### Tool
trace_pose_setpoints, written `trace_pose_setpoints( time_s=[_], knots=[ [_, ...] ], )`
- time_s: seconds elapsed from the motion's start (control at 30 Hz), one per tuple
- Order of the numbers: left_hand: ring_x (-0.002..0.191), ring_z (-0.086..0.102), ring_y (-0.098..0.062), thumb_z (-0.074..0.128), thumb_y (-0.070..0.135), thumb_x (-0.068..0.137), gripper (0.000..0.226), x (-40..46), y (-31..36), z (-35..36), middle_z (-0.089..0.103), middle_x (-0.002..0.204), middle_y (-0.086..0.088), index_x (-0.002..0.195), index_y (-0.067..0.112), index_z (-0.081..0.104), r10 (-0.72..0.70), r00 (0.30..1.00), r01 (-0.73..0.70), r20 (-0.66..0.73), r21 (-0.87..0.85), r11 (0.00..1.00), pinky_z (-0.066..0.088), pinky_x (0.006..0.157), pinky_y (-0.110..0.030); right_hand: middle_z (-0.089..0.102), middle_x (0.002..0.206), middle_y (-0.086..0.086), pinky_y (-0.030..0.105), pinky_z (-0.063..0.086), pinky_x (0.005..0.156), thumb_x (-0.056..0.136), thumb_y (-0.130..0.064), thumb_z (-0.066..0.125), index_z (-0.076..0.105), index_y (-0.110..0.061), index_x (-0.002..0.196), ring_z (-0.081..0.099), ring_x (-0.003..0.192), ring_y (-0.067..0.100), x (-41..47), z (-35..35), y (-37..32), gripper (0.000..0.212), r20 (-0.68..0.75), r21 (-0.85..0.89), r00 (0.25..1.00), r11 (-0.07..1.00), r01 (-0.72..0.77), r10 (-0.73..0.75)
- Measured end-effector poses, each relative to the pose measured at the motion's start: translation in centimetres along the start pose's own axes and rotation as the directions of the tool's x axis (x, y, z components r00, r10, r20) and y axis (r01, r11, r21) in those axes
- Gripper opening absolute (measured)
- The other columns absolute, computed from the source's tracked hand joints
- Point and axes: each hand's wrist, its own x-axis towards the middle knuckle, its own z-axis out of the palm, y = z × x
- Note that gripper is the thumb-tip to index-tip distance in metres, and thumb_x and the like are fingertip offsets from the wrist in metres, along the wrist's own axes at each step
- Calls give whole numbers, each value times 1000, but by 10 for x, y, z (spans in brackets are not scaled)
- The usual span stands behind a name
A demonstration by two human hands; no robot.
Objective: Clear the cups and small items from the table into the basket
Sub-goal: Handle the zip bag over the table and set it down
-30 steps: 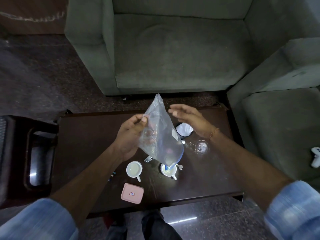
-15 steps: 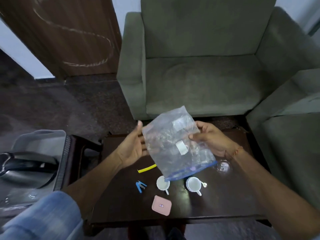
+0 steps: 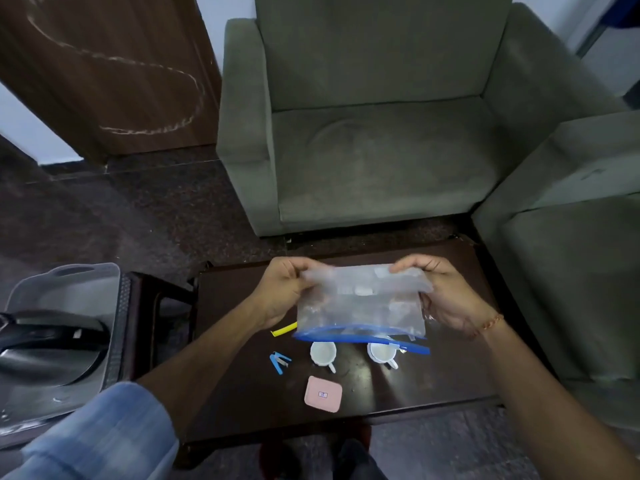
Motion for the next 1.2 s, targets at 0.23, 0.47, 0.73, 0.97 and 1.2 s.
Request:
trace_pose_setpoints(
  time_s=[0.23, 0.47, 0.73, 0.97, 1.2],
  knots=[
    [92, 65, -24, 45, 35, 95, 31, 15, -1, 21, 68, 104, -9, 109, 17, 67, -218, 950, 279, 222, -293, 915, 55, 78, -47, 74, 96, 10, 27, 50, 69, 78, 22, 45, 78, -15, 74, 66, 81, 17, -34, -21, -1, 50, -89, -286, 952, 923, 258, -294],
    [87, 64, -17, 62, -5, 88, 24, 39, -5, 66, 72, 94, -5, 93, 17, 73, -105, 980, 100, 171, 39, 994, 52, 76, -31, 63, 130, 8, 41, 52, 79, 85, -20, 48, 61, -18, 121, 61, 110, 25, -78, -61, 21, 39, -192, 374, 973, 907, 195, -130],
    [90, 58, 8, 53, -6, 93, 22, 75, -13, 139, 66, 103, 7, 105, 6, 67, 55, 940, -182, 337, 358, 916, 42, 83, -10, 71, 111, 21, 47, 58, 79, 74, -8, 79, 70, -8, 107, 69, 91, 28, -88, -77, 73, 34, -450, 182, 891, 983, 26, 60],
    [119, 61, -25, 60, -1, 89, 50, 125, -29, 192, 57, 139, -2, 135, 18, 56, 41, 913, -272, 406, 530, 803, 46, 105, -35, 73, 98, 17, 38, 58, 77, 82, 5, 68, 66, 9, 108, 70, 84, 25, -62, -122, 99, 26, -702, 338, 694, 932, 129, 159],
    [114, 59, -19, 57, 1, 91, 38, 148, -59, 211, 58, 130, -4, 124, 18, 65, 176, 930, -347, 322, 615, 708, 39, 93, -14, 72, 74, 4, 28, 58, 52, 81, 4, 72, 67, 1, 89, 70, 59, 14, -12, -196, 151, 10, -792, 448, 519, 883, 138, 321]
  ],
)
